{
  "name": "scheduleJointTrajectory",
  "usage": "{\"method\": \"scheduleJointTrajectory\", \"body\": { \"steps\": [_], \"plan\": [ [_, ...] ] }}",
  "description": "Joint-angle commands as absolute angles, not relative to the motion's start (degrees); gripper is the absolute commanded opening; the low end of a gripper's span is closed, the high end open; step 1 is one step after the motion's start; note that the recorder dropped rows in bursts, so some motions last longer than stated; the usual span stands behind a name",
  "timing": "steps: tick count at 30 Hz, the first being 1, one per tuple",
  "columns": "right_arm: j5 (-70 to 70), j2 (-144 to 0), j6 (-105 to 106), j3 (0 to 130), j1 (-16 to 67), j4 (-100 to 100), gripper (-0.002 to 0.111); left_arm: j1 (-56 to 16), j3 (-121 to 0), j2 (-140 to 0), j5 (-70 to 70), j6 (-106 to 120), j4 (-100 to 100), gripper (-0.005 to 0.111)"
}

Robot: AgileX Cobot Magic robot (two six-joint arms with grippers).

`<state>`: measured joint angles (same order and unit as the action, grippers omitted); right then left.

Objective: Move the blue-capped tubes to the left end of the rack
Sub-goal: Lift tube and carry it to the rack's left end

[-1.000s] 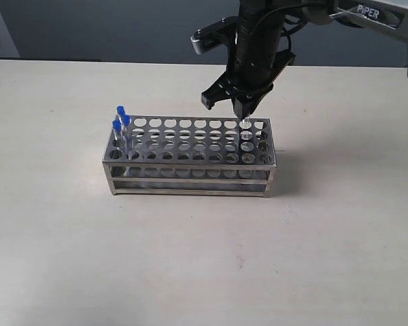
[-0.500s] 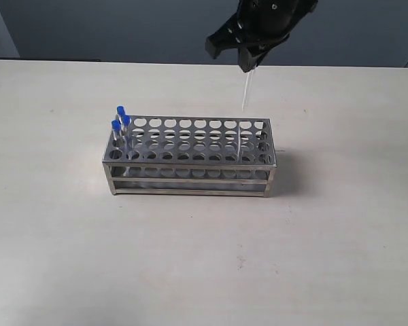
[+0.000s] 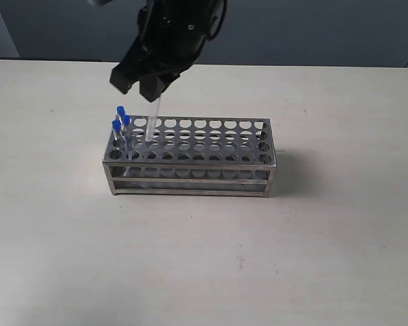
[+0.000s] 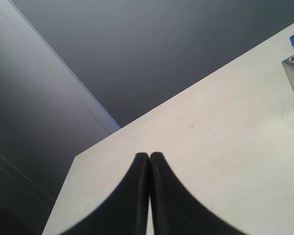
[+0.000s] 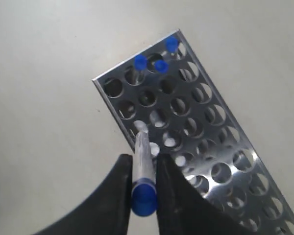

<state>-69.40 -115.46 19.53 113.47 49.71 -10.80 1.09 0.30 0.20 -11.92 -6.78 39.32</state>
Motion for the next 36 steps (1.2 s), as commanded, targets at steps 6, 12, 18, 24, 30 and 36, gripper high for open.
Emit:
{"method": "scheduleJointTrajectory", "body": {
  "steps": [6,12,18,24,30,36],
  "plan": [
    [-70.0,-120.6,20.1,121.0,52.7,-11.0,0.0,1.1,0.0,0.0,-11.8,-6.9,39.3,0.001],
    [-70.0,-121.5,20.5,121.0,52.7,-12.0,0.0,1.1,0.0,0.0,-11.8,-6.9,39.3,0.001],
    [-70.0,-123.3,20.8,121.0,52.7,-12.1,0.0,1.1,0.0,0.0,-11.8,-6.9,39.3,0.001],
    [-69.4,-124.5,20.9,121.0,52.7,-12.3,0.0,1.1,0.0,0.0,-11.8,-6.9,39.3,0.001],
    [-68.0,-124.5,20.9,121.0,52.7,-12.4,0.0,1.1,0.0,0.0,-11.8,-6.9,39.3,0.001],
    [-66.2,-124.7,20.9,121.0,52.7,-12.4,0.0,1.1,0.0,0.0,-11.8,-6.9,39.3,0.001]
  ]
}}
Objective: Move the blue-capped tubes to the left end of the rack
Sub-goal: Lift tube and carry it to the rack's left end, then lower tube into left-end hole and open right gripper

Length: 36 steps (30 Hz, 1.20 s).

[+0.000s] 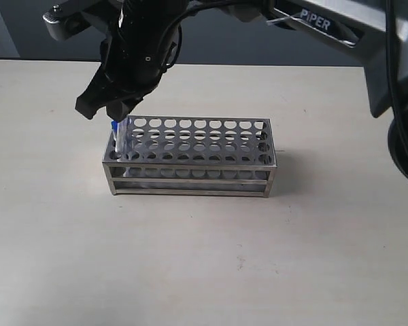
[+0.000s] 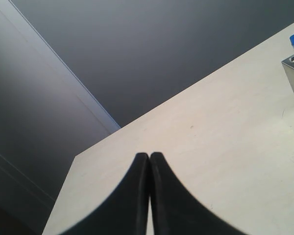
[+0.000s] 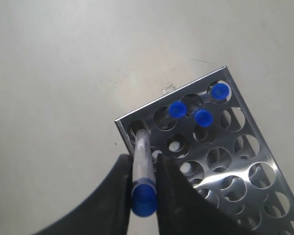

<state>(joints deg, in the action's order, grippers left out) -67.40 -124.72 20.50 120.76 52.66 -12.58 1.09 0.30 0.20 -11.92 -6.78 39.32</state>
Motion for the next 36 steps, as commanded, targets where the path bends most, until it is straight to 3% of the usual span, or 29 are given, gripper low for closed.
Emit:
{"method": "scheduleJointTrajectory", "body": {
  "steps": [1,36],
  "plan": [
    [-66.2,-124.8,20.9,121.0,52.7,-12.4,0.0,1.1,0.0,0.0,-11.7,-6.9,39.3,0.001],
    [-60.6,-133.4,24.0,121.0,52.7,-19.3,0.0,1.1,0.0,0.0,-11.7,-6.9,39.3,0.001]
  ]
}}
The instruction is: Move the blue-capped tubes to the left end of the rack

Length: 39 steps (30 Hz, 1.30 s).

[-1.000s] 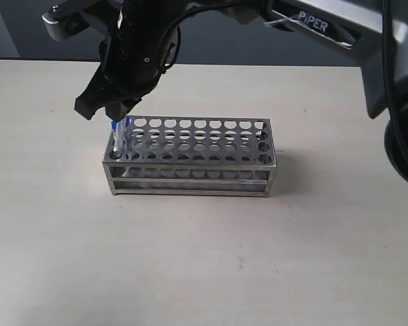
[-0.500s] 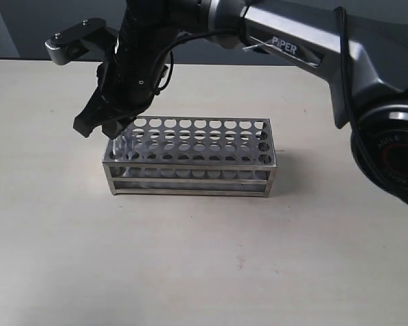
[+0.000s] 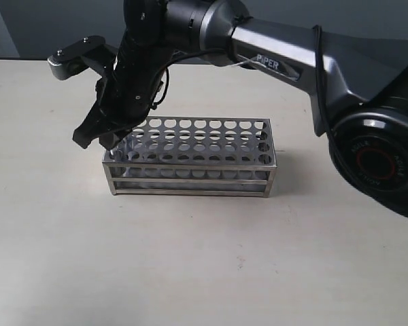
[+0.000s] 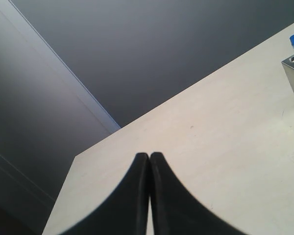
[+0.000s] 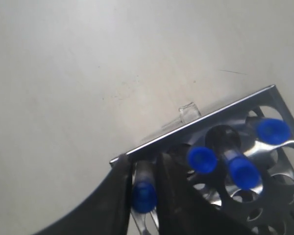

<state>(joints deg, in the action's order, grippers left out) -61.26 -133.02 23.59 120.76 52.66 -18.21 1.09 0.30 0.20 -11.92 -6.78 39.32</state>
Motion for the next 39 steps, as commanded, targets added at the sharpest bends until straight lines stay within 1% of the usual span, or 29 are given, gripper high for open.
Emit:
{"method": "scheduleJointTrajectory", "body": {
  "steps": [1,4,7,8,10,11,14,27,37,39],
  "plan": [
    [-60.6,-133.4,24.0,121.0,52.7,-19.5,0.001,1.1,0.0,0.0,-11.7,-6.9,39.3,0.001],
    [-60.7,-133.2,24.0,121.0,52.7,-19.9,0.01,1.1,0.0,0.0,-11.7,-6.9,39.3,0.001],
    [-61.1,-133.1,24.0,121.0,52.7,-19.9,0.029,1.1,0.0,0.0,-11.8,-6.9,39.3,0.001],
    [-61.3,-133.0,24.0,121.0,52.7,-19.9,0.04,1.1,0.0,0.0,-11.8,-6.9,39.3,0.001],
    [-62.1,-132.7,23.6,121.0,52.7,-19.9,0.053,1.1,0.0,0.0,-11.8,-6.9,39.3,0.001],
    [-63.0,-132.5,22.9,121.0,52.7,-19.9,0.057,1.1,0.0,0.0,-11.8,-6.9,39.3,0.001],
    [-64.8,-132.0,20.8,121.0,52.7,-19.9,0.055,1.1,0.0,0.0,-11.8,-6.9,39.3,0.001],
    [-68.6,-124.3,19.2,121.0,52.7,-18.7,0.055,1.1,0.0,0.0,-11.8,-6.9,39.3,0.001],
    [-70.0,-118.2,15.5,121.0,52.7,-7.8,0.055,1.1,0.0,0.0,-11.8,-6.9,39.3,0.001],
    [-70.0,-116.7,15.0,121.0,52.7,-6.0,0.052,1.1,0.0,0.0,-11.8,-6.9,39.3,0.001]
  ]
}}
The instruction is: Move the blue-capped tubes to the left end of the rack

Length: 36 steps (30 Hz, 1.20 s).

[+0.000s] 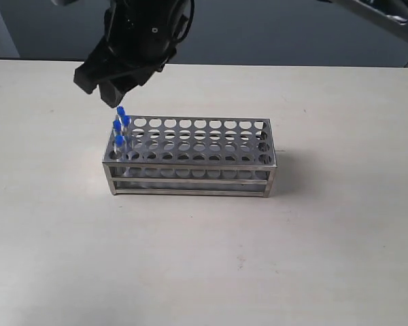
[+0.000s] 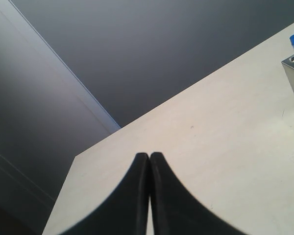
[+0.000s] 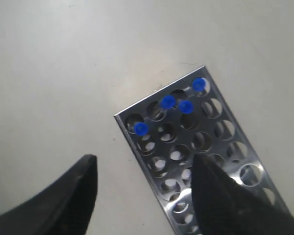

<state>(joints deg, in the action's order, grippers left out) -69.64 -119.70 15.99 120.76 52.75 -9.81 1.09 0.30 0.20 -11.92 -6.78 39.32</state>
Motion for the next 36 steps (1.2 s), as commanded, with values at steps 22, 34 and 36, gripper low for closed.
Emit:
{"method": "scheduleJointTrajectory", "body": {
  "steps": [22,34,36],
  "plan": [
    [-70.0,-81.6,4.2,90.3,52.7,8.7,0.0,1.1,0.0,0.0,-11.7,-6.9,39.3,0.001],
    [-63.0,-73.1,-5.9,85.2,52.7,21.9,0.0,1.1,0.0,0.0,-11.7,-6.9,39.3,0.001],
    [-53.0,-68.7,-5.9,80.1,51.2,21.8,0.0,1.1,0.0,0.0,-11.9,-6.9,39.3,0.001]
  ]
}}
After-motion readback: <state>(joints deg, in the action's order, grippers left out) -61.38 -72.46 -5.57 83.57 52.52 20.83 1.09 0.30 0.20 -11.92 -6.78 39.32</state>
